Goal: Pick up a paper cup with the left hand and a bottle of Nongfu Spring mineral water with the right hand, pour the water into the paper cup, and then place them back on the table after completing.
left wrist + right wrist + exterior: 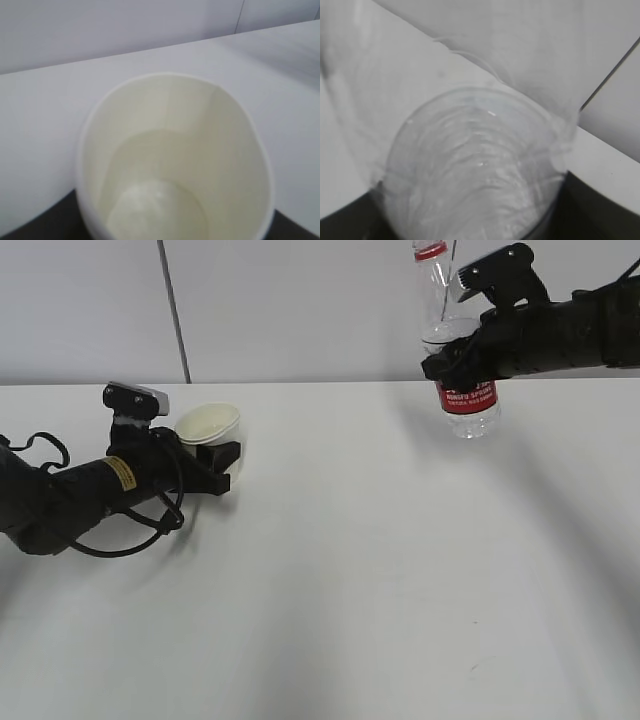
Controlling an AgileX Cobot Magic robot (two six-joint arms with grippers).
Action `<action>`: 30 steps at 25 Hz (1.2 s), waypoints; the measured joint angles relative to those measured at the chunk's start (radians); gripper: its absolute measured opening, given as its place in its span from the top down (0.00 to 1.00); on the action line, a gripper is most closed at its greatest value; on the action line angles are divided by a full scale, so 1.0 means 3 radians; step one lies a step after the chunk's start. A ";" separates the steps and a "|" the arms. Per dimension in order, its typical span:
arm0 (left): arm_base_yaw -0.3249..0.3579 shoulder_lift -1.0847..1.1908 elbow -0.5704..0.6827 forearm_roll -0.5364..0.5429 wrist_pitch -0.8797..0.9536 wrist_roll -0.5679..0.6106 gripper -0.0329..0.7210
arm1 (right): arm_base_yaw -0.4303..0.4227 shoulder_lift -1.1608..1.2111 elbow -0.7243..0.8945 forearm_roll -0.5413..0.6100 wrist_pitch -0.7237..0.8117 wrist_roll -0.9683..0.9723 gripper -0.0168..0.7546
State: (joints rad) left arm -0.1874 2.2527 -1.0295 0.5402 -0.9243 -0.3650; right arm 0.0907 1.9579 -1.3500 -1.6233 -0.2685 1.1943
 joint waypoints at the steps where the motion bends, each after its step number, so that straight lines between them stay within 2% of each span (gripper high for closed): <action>1: 0.0000 0.0000 0.0000 0.0000 0.0000 0.0000 0.44 | 0.0000 0.0000 0.0000 0.0000 0.0000 0.0000 0.39; 6: 0.0000 0.0003 0.0000 -0.0007 -0.0027 0.0002 0.40 | 0.0000 0.0000 0.0000 0.0000 0.0000 0.0000 0.39; 13: 0.0000 0.0010 0.0000 -0.0173 -0.0122 0.0002 0.18 | 0.0000 0.0000 0.0000 0.0000 0.0000 0.0000 0.39; 17: 0.0000 0.0010 0.0027 -0.0180 -0.0134 0.0002 0.16 | 0.0000 0.0000 0.0000 0.0000 0.0000 0.0000 0.39; 26: 0.0000 -0.0237 0.0415 -0.0184 -0.0210 0.0002 0.17 | 0.0000 0.0000 0.0000 0.0007 0.0000 0.0000 0.39; 30: 0.0000 -0.0354 0.0591 -0.0187 -0.0237 0.0002 0.17 | 0.0000 0.0000 0.0000 0.0127 0.0000 -0.0021 0.39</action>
State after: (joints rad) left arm -0.1874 2.1466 -0.8523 0.4842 -0.9953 -0.3643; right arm 0.0907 1.9579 -1.3500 -1.5854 -0.2685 1.1880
